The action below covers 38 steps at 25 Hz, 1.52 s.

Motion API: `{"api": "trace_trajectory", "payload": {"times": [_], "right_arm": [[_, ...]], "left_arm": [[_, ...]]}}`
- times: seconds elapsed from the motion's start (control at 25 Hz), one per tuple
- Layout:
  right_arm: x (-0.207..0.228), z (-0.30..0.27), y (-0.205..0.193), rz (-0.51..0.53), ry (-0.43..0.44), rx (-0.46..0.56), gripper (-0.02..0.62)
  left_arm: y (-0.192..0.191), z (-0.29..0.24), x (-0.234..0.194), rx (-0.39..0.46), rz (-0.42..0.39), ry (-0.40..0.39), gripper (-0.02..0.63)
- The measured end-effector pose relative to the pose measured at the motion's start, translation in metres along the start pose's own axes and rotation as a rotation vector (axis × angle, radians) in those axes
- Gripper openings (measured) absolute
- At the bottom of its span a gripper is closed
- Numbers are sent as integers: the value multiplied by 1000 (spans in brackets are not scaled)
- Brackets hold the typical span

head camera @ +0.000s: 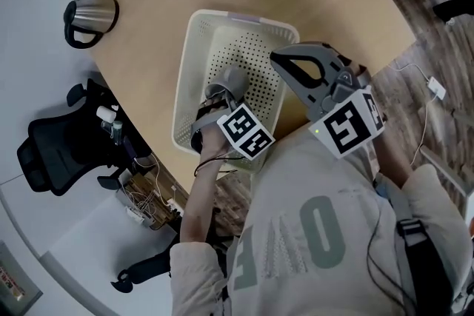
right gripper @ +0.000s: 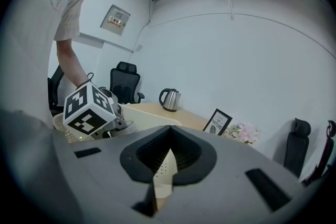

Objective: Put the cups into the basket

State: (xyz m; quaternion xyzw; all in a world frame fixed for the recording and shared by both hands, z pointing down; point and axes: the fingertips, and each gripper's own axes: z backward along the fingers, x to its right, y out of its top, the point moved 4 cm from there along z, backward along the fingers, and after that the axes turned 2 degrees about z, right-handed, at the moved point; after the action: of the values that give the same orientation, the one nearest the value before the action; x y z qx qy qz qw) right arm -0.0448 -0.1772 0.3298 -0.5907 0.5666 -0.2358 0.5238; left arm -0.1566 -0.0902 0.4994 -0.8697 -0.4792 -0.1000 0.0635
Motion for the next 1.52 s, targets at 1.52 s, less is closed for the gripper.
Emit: {"api": "trace_trajectory", "payload": {"times": [1.52], "right_arm": [[-19,0,6,20,32,5,-2]], "left_arm": [[-10,19,6,-39,-98,54,106]]}}
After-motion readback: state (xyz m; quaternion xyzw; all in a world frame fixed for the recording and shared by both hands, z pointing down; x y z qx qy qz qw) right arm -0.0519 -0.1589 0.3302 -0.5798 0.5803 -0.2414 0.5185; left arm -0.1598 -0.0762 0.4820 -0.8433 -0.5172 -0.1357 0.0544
